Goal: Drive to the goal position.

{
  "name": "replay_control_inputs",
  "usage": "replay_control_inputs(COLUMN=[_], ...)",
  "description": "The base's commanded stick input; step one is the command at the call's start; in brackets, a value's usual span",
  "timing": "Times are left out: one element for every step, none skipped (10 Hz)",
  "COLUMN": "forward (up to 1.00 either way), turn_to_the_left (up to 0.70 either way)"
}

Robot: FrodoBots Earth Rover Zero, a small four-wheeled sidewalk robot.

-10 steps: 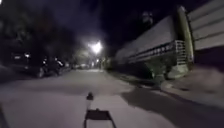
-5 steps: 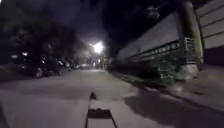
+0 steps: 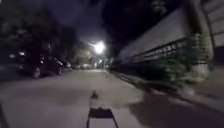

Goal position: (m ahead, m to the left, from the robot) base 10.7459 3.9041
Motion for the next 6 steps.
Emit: replay_control_inputs(forward=[0.70,0.70,0.70,0.70,0.70,0.70], turn_to_the_left=[-0.22,-0.35,-0.35,-0.35,-0.35,-0.35])
